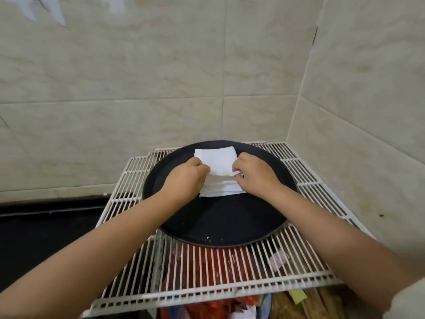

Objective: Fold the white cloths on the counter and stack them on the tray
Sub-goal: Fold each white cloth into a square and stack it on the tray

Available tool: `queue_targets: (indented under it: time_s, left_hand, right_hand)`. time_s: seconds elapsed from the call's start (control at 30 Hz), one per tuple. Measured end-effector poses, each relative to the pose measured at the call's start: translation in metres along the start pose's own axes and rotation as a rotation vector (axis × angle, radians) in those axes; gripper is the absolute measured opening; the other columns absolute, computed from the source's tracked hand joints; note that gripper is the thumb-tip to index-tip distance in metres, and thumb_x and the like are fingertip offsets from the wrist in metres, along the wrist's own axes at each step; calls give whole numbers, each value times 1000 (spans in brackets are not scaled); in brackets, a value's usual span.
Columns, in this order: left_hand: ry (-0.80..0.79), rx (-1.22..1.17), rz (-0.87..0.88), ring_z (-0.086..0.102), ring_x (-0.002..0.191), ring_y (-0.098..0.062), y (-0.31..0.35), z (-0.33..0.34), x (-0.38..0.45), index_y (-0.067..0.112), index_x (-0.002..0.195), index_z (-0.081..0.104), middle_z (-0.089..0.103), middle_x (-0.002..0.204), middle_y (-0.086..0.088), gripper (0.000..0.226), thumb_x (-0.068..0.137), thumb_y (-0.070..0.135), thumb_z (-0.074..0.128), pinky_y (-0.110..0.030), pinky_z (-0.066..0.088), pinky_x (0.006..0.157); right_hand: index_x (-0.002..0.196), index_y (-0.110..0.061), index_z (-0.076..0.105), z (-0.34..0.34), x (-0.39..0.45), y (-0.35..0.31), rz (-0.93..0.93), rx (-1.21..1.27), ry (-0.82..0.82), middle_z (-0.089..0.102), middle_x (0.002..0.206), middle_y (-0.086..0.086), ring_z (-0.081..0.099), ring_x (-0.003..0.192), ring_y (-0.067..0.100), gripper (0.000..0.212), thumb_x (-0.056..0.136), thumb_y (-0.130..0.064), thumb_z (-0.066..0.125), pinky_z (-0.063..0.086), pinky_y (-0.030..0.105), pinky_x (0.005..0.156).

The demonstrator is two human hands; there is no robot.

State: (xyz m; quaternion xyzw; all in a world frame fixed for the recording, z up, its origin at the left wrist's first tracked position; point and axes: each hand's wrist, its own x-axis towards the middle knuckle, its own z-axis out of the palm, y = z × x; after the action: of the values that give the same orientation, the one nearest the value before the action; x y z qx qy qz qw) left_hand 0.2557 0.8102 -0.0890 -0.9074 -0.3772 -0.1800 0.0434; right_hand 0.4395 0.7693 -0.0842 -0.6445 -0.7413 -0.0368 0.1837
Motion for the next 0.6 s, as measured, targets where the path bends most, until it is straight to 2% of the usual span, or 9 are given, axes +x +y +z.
queue_targets:
  time_s: [0.03,0.1,0.17,0.27,0.37,0.47,0.53,0.6]
  left_hand:
    - [17,6,4,62,51,-35,2,0,0,-2,77,69,63,76,-19,16,71,2,56,-40,52,39]
    - [-61,19,-63,64,76,-37,5,4,0,0,98,67,62,97,-18,22,86,5,50,-43,55,62]
    - [-182,57,-146,59,99,-34,5,9,-1,8,120,58,55,118,-13,31,94,12,42,-42,50,81]
    - [-218,81,-193,55,107,-30,8,11,-3,14,130,48,49,129,-8,36,96,17,37,-41,50,84]
    - [-188,106,-246,48,118,-28,14,3,-8,15,138,38,44,137,-7,42,96,18,37,-41,48,88]
    - [-75,183,-369,44,121,-29,12,-19,-27,13,132,43,47,132,-8,38,95,23,39,-40,43,90]
    - [-41,221,-483,42,123,-30,0,-39,-54,12,127,46,48,130,-10,36,94,27,41,-40,40,95]
    - [-37,277,-604,36,129,-28,-18,-65,-95,13,130,44,45,136,-11,42,93,34,43,-39,35,102]
  right_hand:
    - [105,-3,63,0,-1,0,-18,-25,-16,56,107,12,52,99,28,24,86,-4,49,42,35,74]
    - [110,-5,62,4,-3,0,-29,-66,-83,55,110,11,51,101,28,27,87,-5,47,42,35,74]
    - [113,-8,60,7,-4,1,-9,-73,-173,55,113,11,51,103,29,29,89,-8,45,46,37,79]
    - [112,-9,60,3,-5,0,20,-80,-231,55,114,11,53,101,30,28,89,-11,43,43,36,77]
    - [109,-9,57,-10,-3,-10,-6,-215,-200,53,115,12,51,103,30,25,89,-13,43,35,33,74]
    - [121,-10,53,-22,6,-36,-38,-237,-124,50,124,12,46,113,31,32,92,-20,44,39,38,87]
    - [126,-10,51,-25,14,-68,-92,-136,-85,49,128,12,43,118,32,35,93,-21,44,37,40,95]
    - [126,-10,49,-23,20,-111,-189,-45,-58,47,131,13,41,122,33,37,92,-22,44,35,39,99]
